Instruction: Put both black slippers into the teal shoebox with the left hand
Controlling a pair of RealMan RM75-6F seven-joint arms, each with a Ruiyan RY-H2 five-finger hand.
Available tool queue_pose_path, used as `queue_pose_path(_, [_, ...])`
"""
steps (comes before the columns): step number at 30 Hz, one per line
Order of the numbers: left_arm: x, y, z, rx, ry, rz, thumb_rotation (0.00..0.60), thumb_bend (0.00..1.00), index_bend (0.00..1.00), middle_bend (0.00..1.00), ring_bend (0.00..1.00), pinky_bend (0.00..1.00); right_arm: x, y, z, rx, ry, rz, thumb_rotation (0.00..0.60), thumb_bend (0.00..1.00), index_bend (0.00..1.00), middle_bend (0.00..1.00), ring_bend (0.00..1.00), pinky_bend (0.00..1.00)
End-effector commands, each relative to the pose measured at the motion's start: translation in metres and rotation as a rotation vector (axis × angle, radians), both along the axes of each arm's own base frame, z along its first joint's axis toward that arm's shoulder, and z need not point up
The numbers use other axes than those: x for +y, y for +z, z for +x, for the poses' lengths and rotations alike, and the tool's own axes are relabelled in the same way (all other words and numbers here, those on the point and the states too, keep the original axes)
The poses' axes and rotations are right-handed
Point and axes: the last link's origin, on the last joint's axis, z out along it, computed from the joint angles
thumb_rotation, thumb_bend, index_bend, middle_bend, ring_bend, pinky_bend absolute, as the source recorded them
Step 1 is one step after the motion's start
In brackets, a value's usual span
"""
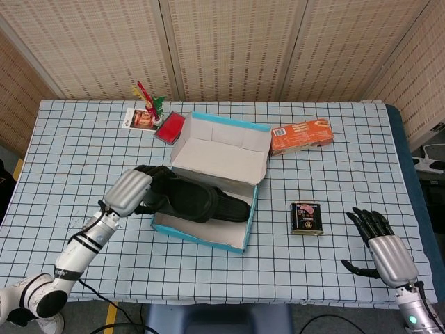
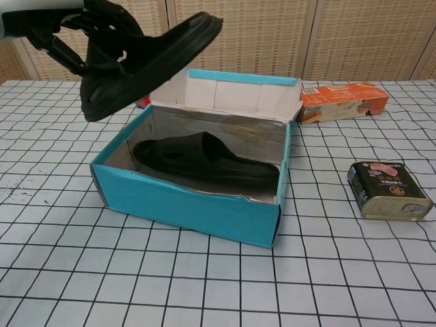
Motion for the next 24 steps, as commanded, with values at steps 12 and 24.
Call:
queue_pose_path(12, [-0.012,-0.045,0.025,0.057,-0.029,-0.111,0.6,0.56,0.56,0.55,0.59,0.56,0.0,0.0,0.0,-0.005,0.003,0.012,0.449,0.13,0.0,0.0,0.0,0.0])
queue_pose_path(24, [0.001,-0.073,0.019,0.114,-0.033,-0.083,0.6,0.55,0.56,0.56,0.59,0.56,-0.001,0.002,-0.001,-0.008,-0.001,0.009,0.45,0.13,0.0,0.0,0.0,0.0])
